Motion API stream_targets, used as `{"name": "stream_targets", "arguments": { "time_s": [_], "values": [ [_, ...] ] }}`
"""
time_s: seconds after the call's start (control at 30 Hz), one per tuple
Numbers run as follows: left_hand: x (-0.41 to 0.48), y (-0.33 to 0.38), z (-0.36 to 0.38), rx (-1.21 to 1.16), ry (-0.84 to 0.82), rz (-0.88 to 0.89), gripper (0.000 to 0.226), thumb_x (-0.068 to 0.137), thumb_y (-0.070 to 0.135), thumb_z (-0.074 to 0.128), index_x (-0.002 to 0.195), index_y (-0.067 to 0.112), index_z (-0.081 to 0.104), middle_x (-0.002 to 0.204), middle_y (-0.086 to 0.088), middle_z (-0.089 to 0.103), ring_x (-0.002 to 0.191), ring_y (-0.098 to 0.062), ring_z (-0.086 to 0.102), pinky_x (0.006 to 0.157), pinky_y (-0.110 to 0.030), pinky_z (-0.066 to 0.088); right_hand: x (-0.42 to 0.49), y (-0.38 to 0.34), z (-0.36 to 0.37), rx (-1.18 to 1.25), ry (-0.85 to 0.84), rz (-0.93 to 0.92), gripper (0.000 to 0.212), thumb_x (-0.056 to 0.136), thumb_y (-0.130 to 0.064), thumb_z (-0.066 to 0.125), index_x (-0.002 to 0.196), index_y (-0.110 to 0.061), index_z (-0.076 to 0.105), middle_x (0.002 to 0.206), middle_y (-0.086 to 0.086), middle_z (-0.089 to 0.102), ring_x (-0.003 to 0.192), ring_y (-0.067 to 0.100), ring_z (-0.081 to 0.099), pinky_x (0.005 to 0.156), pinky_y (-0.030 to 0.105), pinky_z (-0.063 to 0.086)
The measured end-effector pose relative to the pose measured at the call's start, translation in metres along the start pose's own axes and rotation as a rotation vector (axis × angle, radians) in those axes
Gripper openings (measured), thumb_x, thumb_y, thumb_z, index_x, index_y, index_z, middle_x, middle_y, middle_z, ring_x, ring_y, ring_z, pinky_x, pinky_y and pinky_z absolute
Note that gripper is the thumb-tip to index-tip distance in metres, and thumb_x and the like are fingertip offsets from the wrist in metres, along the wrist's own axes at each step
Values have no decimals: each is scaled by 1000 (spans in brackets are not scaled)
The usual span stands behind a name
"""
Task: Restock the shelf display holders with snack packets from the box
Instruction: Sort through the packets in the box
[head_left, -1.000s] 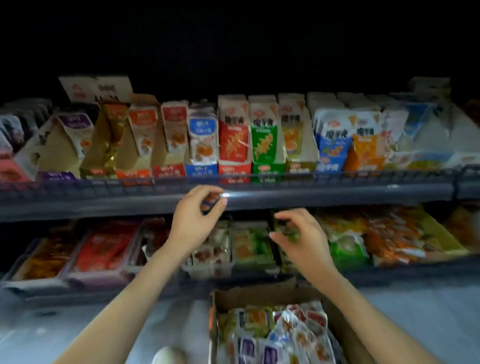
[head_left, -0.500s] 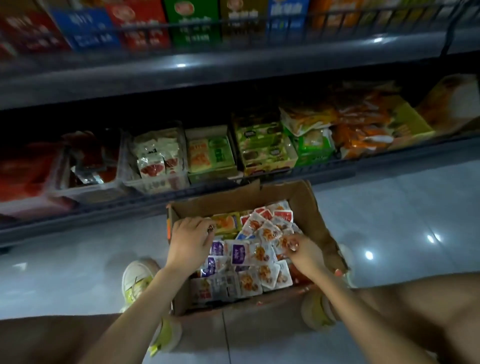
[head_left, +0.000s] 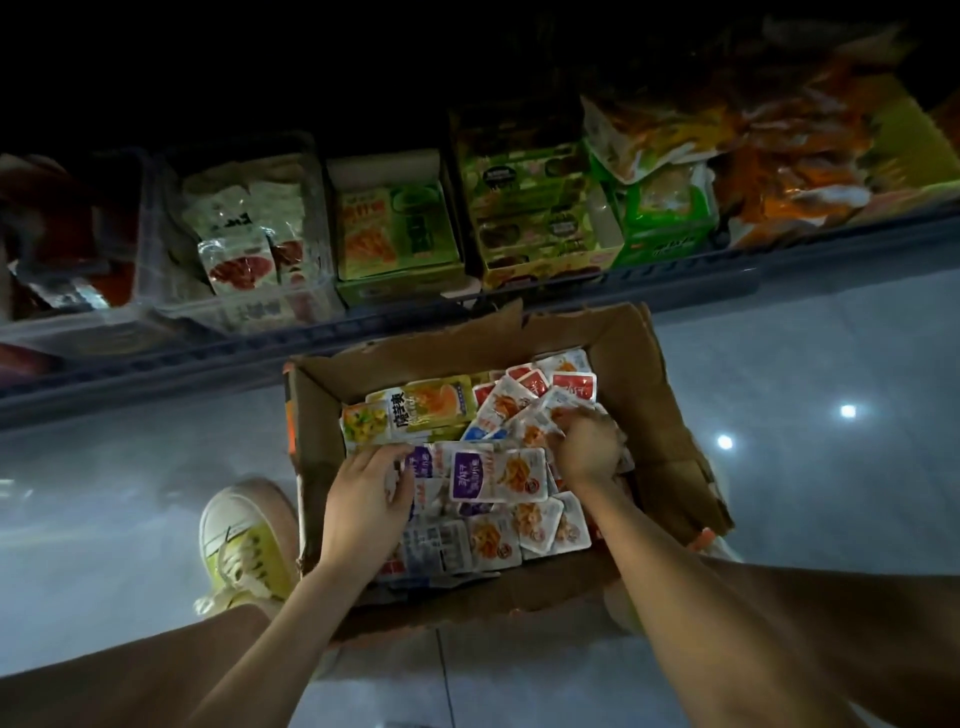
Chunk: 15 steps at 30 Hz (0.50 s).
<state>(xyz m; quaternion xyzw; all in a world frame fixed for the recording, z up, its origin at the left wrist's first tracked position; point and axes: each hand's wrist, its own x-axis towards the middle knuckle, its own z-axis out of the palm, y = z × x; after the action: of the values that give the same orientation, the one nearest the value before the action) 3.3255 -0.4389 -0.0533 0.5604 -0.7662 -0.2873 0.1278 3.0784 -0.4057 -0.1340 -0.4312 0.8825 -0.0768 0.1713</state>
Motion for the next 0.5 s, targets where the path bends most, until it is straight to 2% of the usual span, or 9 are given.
{"name": "stream_targets", "arguments": {
  "time_s": [0.07, 0.1, 0.23, 0.27, 0.33, 0.4, 0.5],
  "values": [
    [-1, -2, 2, -34, -29, -41, 24, 87, 8, 63, 110, 11, 67, 111, -5, 66, 104, -23, 58, 83, -33, 46, -6, 0, -4, 52, -3, 13, 17, 91, -19, 54, 92, -13, 71, 93, 3, 69, 91, 18, 64, 76, 26, 44],
    [0, -2, 2, -66, -40, -72, 23, 88, 8, 62, 111, 12, 66, 111, -4, 65, 103, -21, 58, 83, -30, 45, -10, 1, -11, 150, -9, 55, 13, 90, -16, 57, 91, -14, 70, 92, 0, 68, 89, 15, 63, 75, 26, 45],
    [2, 6, 6, -222, -44, -215, 21, 92, 12, 58, 112, 13, 64, 106, 3, 63, 99, -14, 59, 78, -17, 43, -31, 4, -49, 676, 90, 238, 10, 89, -4, 59, 87, -14, 57, 88, -4, 62, 90, 19, 62, 74, 29, 49],
    [1, 10, 7, -269, -49, -249, 21, 92, 14, 58, 113, 13, 62, 104, 5, 62, 98, -12, 59, 75, -13, 41, -36, 2, -57, 781, 97, 291, 8, 90, -5, 59, 87, -12, 56, 88, -3, 62, 90, 22, 64, 72, 30, 52],
    [1, 20, 8, -361, -74, -313, 24, 92, 18, 59, 116, 13, 60, 102, 7, 61, 97, -9, 58, 71, -8, 39, -44, -3, -68, 1028, 8, 461, 5, 90, -6, 61, 90, -9, 57, 97, 4, 64, 89, 26, 67, 57, 26, 56],
    [1, 28, 10, -473, -119, -388, 32, 91, 26, 61, 121, 14, 56, 106, 5, 62, 98, -8, 59, 72, -11, 44, -51, -11, -72, 1252, -149, 638, 10, 89, -4, 62, 98, -6, 59, 103, 9, 64, 88, 26, 68, 51, 23, 55],
    [2, 43, 12, -886, -188, -639, 44, 85, 32, 66, 124, 16, 51, 111, -2, 65, 100, -18, 65, 85, -32, 54, -68, -28, -71, 1530, -366, 784, 12, 88, 1, 58, 99, -4, 58, 103, 14, 65, 81, 24, 69, 63, 31, 58]
  ]
}}
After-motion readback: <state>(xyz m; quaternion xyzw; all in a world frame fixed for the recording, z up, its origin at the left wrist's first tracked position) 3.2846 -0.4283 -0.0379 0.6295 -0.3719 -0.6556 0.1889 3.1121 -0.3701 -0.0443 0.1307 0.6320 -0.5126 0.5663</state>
